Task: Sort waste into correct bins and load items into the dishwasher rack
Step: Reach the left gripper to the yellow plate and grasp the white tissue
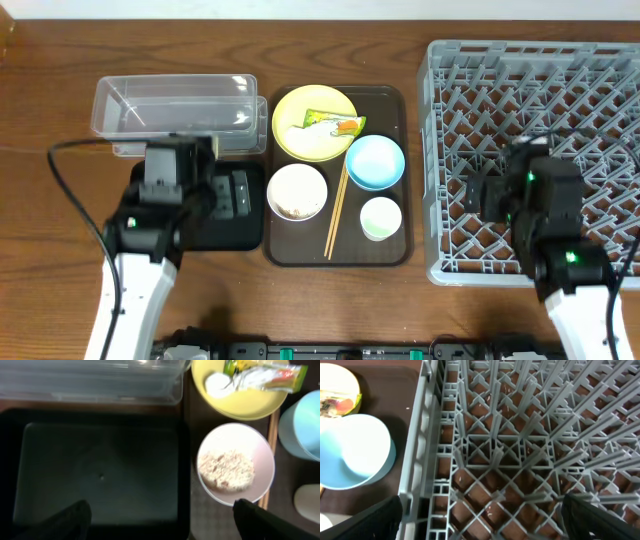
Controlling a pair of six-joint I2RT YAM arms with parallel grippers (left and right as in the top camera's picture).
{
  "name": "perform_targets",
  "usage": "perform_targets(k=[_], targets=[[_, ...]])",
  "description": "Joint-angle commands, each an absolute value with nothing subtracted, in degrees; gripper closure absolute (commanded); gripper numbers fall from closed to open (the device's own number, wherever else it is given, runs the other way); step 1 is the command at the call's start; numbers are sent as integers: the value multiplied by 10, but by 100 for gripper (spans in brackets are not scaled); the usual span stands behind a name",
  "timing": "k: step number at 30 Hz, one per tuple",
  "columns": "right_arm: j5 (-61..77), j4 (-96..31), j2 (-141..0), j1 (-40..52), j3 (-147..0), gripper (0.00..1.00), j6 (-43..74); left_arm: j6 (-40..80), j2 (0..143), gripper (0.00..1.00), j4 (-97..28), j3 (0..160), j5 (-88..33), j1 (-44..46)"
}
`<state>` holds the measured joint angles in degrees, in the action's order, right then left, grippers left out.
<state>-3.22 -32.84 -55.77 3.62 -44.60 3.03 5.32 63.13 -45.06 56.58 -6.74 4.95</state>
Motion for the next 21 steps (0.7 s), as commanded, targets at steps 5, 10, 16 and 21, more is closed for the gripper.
perform_targets(k=[5, 10, 16, 21], targets=[[-27, -330, -579, 45, -467, 1, 38, 46, 650, 7, -348, 600, -116, 48], [-25, -325, -579, 45, -467, 1, 38, 1, 705, 7, -256, 611, -116, 67], [-25, -326, -579, 45, -467, 1, 38, -110, 819, 7, -231, 675, -102, 120], [-25, -326, -579, 45, -467, 1, 38, -142, 902, 7, -175, 692, -70, 165]])
